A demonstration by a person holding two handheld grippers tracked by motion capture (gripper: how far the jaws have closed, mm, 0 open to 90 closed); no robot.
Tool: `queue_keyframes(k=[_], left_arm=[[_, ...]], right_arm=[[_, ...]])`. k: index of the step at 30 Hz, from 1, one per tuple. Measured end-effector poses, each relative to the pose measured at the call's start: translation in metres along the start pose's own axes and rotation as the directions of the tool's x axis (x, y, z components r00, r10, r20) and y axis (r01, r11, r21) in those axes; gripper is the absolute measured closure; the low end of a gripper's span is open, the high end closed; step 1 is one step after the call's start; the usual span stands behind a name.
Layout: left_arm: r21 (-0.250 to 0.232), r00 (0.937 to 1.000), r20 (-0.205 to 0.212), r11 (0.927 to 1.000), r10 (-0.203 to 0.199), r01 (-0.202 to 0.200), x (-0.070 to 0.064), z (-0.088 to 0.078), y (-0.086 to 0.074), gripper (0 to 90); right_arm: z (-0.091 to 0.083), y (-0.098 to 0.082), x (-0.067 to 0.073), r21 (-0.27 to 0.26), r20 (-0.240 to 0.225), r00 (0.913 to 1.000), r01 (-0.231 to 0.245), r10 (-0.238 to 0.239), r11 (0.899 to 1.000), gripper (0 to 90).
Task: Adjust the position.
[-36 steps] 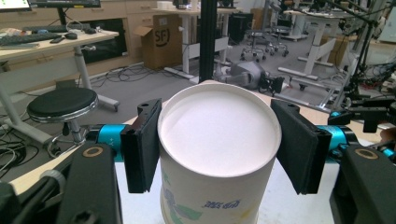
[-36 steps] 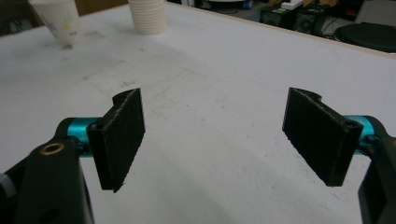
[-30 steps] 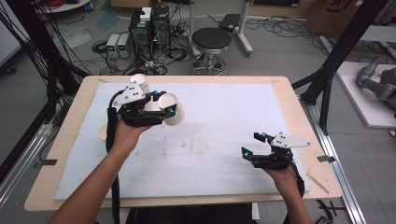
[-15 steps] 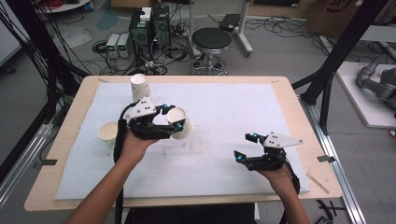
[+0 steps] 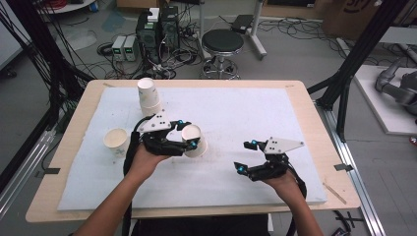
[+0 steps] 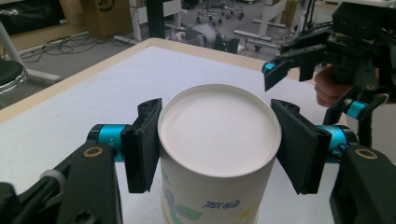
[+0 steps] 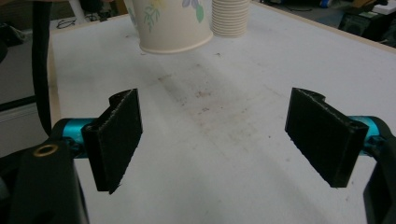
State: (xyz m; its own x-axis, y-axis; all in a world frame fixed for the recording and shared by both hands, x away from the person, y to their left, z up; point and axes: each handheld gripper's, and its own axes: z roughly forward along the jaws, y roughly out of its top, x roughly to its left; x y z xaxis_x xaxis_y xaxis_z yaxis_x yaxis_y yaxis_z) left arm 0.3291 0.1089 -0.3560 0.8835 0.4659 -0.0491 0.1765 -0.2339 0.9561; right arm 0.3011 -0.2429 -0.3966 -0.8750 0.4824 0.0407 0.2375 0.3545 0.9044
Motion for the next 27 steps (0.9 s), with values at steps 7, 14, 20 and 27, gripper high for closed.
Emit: queue_keyframes(k=[7,14,20,27], left_arm=[[0.011,0.9992,0.038,0.9999,-0.007,0.006,-0.003,0.006,-0.006,37.1],[0.023,0.9952,0.098,0.9997,-0.002,-0.001,-0.008,0.014,-0.010,37.1],[0.029,0.9910,0.134,0.9995,0.005,-0.009,-0.012,0.015,-0.010,37.1],[0.033,0.9813,0.190,0.9988,0.029,-0.036,-0.017,0.019,-0.009,37.1]], right_arm=[[0.013,0.006,0.001,0.020,-0.067,0.9974,0.026,-0.025,0.999,19.3],[0.029,0.009,0.006,0.043,-0.136,0.9894,0.057,-0.051,0.997,19.3],[0.033,0.012,0.009,0.029,-0.150,0.9863,0.074,-0.069,0.997,19.4],[0.039,0.014,0.011,0.021,-0.182,0.9798,0.089,-0.083,0.996,19.4]])
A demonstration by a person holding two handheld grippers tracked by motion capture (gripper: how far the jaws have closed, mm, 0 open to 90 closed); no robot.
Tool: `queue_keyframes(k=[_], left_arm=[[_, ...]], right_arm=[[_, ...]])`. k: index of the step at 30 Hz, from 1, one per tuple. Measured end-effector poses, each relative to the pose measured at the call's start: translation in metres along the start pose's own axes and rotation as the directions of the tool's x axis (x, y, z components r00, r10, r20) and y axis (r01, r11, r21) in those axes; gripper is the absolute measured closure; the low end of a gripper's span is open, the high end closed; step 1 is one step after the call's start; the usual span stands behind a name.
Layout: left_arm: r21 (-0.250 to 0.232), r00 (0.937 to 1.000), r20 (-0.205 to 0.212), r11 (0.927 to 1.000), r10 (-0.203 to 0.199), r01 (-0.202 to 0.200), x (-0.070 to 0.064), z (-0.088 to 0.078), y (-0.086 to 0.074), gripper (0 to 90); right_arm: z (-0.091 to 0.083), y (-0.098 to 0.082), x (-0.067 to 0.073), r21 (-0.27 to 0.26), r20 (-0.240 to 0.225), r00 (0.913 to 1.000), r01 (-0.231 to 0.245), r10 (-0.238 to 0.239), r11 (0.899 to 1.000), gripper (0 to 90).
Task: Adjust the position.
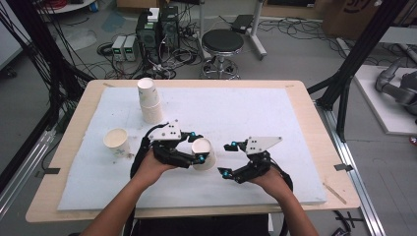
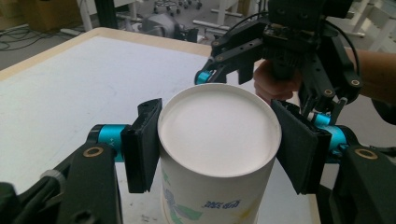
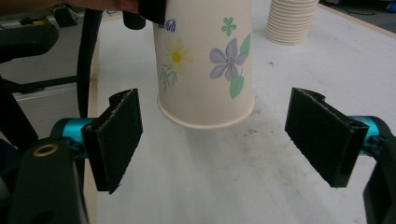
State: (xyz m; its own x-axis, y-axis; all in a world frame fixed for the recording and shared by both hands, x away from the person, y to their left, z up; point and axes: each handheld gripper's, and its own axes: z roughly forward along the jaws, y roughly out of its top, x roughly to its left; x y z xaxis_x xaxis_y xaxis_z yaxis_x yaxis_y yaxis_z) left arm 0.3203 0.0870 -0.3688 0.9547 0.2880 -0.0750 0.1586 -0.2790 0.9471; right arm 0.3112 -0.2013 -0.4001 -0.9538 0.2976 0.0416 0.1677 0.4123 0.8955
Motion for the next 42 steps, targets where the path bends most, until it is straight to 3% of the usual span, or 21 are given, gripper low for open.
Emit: queue_keyframes(k=[16,21,25,35,37,39,42], left_arm=[[0.004,0.9961,0.087,0.9998,0.017,-0.017,-0.009,0.010,0.003,37.2],[0.000,0.9953,0.097,1.0000,0.007,-0.008,-0.010,0.011,0.003,37.3],[0.001,0.9942,0.107,1.0000,0.008,-0.008,-0.011,0.012,0.003,37.2],[0.014,0.9951,0.099,0.9999,0.001,-0.002,-0.011,0.010,0.003,36.1],[0.027,0.9955,0.093,0.9995,-0.021,0.019,-0.011,0.012,0.002,30.3],[0.041,0.9964,0.075,0.9985,-0.039,0.036,-0.011,0.012,0.002,16.5],[0.051,0.9979,0.057,0.9983,-0.030,0.027,-0.011,0.009,0.003,15.1]], right_arm=[[0.019,0.005,0.005,0.002,-0.092,0.9955,0.023,-0.022,1.000,20.0],[0.024,0.006,0.006,0.007,-0.108,0.9940,0.017,-0.016,1.000,20.9],[0.024,0.006,0.005,-0.003,-0.120,0.9927,0.012,-0.013,1.000,26.9],[0.024,0.006,0.004,-0.002,-0.134,0.9908,0.014,-0.014,1.000,32.5],[0.025,0.006,0.004,0.009,-0.136,0.9907,0.010,-0.009,1.000,32.9],[0.025,0.006,0.003,0.017,-0.131,0.9914,0.011,-0.009,1.000,33.2],[0.025,0.005,0.002,0.042,-0.122,0.9924,0.021,-0.016,0.999,33.5]])
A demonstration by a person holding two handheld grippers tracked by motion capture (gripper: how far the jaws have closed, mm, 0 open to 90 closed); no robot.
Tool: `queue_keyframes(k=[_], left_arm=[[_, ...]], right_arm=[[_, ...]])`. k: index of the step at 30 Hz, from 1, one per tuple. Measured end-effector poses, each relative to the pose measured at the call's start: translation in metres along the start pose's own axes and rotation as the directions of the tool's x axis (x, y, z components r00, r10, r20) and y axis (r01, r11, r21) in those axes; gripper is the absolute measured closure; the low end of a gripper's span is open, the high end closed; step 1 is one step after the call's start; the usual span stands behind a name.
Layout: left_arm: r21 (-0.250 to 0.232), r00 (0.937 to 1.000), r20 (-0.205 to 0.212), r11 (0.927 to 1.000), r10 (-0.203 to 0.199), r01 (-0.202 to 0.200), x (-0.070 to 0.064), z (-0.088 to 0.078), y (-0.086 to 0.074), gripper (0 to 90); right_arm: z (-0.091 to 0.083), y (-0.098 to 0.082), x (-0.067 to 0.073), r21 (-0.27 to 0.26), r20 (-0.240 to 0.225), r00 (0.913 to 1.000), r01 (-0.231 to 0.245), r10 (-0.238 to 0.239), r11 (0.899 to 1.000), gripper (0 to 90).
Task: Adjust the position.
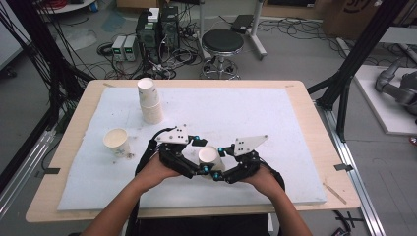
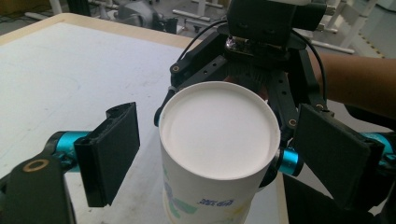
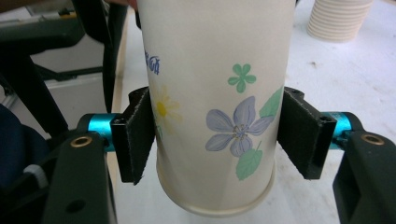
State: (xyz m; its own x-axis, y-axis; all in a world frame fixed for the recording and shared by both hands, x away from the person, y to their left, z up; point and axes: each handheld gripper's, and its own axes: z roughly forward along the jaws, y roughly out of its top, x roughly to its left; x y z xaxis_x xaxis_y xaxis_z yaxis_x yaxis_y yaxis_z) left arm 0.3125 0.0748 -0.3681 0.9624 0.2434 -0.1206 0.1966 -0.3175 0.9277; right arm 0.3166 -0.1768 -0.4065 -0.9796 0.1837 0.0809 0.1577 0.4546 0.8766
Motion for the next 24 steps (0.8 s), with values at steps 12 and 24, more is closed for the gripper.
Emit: queue_keyframes(k=[12,24], left_arm=[[0.073,0.9996,0.000,0.9970,0.026,-0.026,0.000,-0.012,0.002,15.1],[0.163,0.9989,0.005,0.9856,0.046,-0.047,0.004,-0.011,0.004,15.3]], right_arm=[[-0.002,0.013,0.000,0.105,0.029,0.9980,0.053,-0.056,0.993,33.5],[0.004,0.029,0.004,0.267,0.027,0.9885,0.137,-0.149,0.954,33.5]])
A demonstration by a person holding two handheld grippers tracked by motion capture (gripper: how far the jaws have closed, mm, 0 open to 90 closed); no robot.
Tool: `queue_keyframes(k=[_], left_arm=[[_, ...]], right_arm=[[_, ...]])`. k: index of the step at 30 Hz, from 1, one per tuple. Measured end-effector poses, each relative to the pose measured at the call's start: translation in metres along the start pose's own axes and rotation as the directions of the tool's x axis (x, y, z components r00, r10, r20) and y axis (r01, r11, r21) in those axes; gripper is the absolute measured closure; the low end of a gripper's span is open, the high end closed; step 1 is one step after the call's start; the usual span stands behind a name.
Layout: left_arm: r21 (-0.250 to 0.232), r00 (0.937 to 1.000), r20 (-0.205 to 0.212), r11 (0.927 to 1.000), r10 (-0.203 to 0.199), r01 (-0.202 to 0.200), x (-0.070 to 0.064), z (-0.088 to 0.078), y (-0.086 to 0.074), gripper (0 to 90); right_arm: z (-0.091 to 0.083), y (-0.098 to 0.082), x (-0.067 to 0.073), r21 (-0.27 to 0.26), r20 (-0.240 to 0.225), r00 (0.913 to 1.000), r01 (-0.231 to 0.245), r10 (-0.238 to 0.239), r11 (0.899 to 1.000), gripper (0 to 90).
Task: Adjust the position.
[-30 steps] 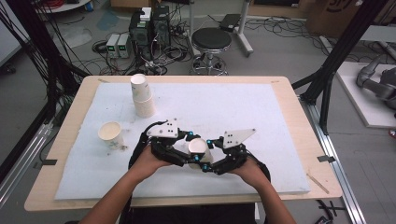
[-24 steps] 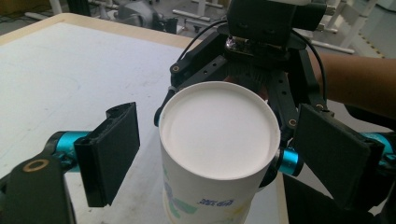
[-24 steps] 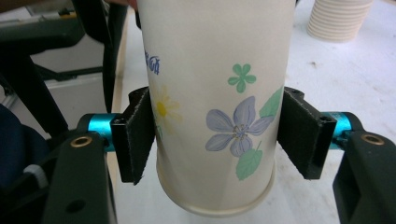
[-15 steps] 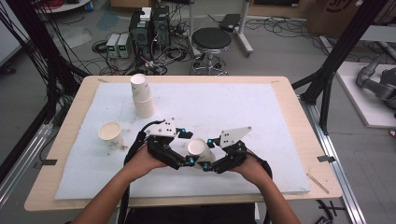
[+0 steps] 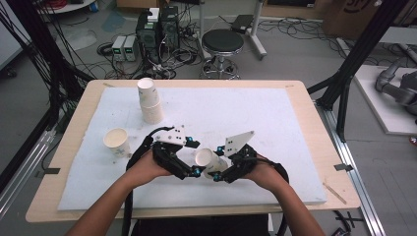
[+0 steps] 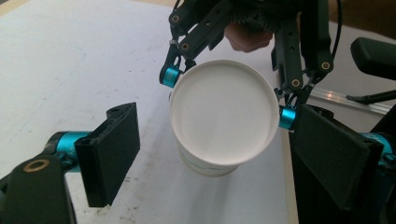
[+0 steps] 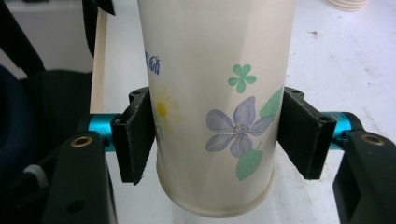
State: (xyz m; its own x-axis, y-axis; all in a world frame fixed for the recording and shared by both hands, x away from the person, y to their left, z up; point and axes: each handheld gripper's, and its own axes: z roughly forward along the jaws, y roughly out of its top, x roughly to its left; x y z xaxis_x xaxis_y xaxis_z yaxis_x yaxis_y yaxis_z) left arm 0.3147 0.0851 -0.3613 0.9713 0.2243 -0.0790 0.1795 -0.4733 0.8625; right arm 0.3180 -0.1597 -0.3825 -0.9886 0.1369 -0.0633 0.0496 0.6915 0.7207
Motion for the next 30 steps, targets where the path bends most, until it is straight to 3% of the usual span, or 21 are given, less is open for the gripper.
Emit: queue_keyframes(k=[5,15,22,27,30], left_arm=[[0.034,0.9999,0.010,0.9993,0.013,-0.013,0.000,0.003,0.001,15.3],[0.100,0.9989,0.034,0.9944,0.033,-0.036,-0.002,0.011,0.002,16.3],[0.137,0.9987,0.042,0.9899,0.030,-0.035,-0.001,0.017,0.002,18.9],[0.149,0.9981,0.056,0.9883,0.026,-0.034,0.000,0.020,0.001,24.0],[0.155,0.9966,0.073,0.9867,0.038,-0.049,0.001,0.021,0.001,33.8]], right_arm=[[0.001,0.008,0.002,0.055,-0.002,0.9994,0.034,-0.034,0.998,33.4],[0.006,0.016,0.006,0.134,-0.002,0.9984,0.055,-0.056,0.989,33.4],[0.011,0.017,0.008,0.197,0.000,0.9963,0.085,-0.086,0.977,33.4],[0.012,0.020,0.009,0.215,0.003,0.9952,0.095,-0.098,0.972,33.4],[0.013,0.021,0.010,0.225,0.003,0.9956,0.091,-0.094,0.970,33.4]])
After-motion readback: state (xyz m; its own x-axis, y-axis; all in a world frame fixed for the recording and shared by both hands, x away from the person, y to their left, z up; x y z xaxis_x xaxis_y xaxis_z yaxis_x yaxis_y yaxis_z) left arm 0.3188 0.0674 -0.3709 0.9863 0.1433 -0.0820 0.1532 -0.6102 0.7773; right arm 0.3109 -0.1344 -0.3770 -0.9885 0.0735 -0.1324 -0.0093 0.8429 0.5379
